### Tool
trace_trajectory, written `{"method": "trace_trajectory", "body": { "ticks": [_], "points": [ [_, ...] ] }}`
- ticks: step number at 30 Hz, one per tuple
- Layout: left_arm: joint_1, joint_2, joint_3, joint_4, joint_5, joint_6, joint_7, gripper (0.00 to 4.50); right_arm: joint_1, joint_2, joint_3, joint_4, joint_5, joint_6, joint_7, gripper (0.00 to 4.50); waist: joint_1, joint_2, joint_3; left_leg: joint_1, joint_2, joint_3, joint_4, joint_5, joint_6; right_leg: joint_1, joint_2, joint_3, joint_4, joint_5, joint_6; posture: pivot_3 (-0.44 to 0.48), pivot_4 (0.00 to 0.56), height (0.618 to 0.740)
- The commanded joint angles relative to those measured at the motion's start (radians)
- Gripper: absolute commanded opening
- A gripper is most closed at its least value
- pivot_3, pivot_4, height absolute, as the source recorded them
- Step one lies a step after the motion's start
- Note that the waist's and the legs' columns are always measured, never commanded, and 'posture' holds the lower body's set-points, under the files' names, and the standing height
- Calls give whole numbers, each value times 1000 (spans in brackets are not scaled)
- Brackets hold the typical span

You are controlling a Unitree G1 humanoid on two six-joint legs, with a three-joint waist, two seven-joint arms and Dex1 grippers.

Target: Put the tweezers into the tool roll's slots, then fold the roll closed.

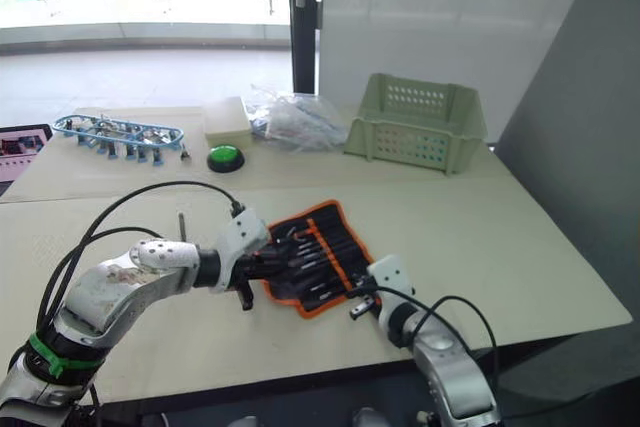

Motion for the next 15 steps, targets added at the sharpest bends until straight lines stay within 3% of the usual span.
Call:
{"method": "trace_trajectory", "body": {
  "ticks": [1,15],
  "points": [
    [-56,6,-58,10,45,1,-26,23,56,-3,2,102,-33,91,-46,0,1,0,0,0,0,0,0,3,4,0,0,0,0,0,0,0,150,721],
    [-130,-37,-184,114,164,-31,-66,23,75,10,6,86,-38,92,-69,0,3,-2,1,0,-1,-1,0,3,6,0,1,2,4,0,0,0,150,721]
  ]
}}
